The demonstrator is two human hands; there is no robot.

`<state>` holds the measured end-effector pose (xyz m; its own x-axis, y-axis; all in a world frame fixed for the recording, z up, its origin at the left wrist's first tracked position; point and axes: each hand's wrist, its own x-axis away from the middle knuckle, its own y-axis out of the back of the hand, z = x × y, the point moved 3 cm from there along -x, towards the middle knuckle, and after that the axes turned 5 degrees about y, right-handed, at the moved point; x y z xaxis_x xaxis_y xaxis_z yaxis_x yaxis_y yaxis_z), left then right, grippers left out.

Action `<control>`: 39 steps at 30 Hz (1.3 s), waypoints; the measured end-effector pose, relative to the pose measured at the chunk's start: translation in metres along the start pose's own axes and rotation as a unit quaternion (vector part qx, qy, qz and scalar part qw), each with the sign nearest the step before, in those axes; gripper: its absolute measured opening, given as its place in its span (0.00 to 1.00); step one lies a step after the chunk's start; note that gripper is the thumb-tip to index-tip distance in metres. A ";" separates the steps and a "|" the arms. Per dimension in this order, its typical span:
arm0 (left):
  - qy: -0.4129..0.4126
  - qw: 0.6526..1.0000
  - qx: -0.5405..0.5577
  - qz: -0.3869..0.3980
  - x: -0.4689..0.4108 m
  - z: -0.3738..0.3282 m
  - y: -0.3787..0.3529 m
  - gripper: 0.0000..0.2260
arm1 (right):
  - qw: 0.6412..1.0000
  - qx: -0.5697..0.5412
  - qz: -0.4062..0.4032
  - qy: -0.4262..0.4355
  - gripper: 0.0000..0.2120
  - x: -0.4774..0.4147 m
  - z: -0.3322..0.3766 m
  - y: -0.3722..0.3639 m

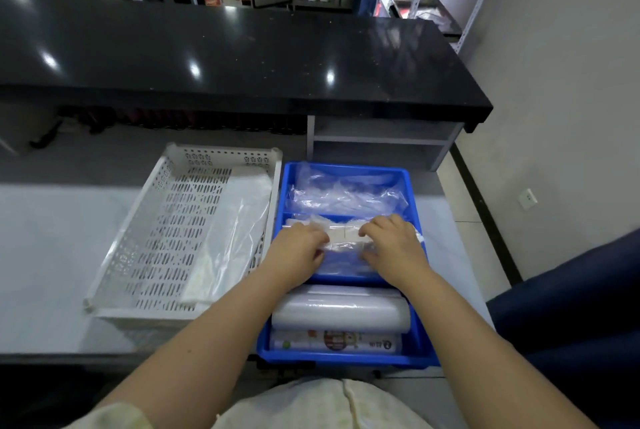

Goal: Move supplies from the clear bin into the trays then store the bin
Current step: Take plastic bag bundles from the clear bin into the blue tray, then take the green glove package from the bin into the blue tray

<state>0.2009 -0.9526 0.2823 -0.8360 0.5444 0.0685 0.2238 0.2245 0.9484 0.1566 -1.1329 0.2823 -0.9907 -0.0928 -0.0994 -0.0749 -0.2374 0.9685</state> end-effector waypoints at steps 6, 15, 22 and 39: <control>0.024 0.999 -0.034 0.016 -0.002 -0.005 0.000 0.07 | 0.997 0.002 0.075 0.012 0.13 -0.003 -0.002 -0.003; 0.111 0.984 -0.019 -0.139 0.033 0.033 0.057 0.16 | 0.981 -0.075 0.005 0.177 0.15 -0.058 0.081 0.030; 0.294 0.927 -0.013 -0.231 0.145 0.138 0.098 0.14 | 0.938 -0.068 0.024 0.339 0.15 -0.084 0.227 0.014; 0.575 0.781 -0.030 -0.243 0.550 0.445 0.121 0.17 | 0.786 -0.012 0.115 0.607 0.19 -0.044 0.726 -0.145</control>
<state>-0.0085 -0.2665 0.2973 -0.7198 -0.6862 -0.1051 -0.2553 0.1209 0.9593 0.1287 -0.3920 0.3120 -0.1389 -0.9870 -0.0804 0.1067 -0.0956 0.9897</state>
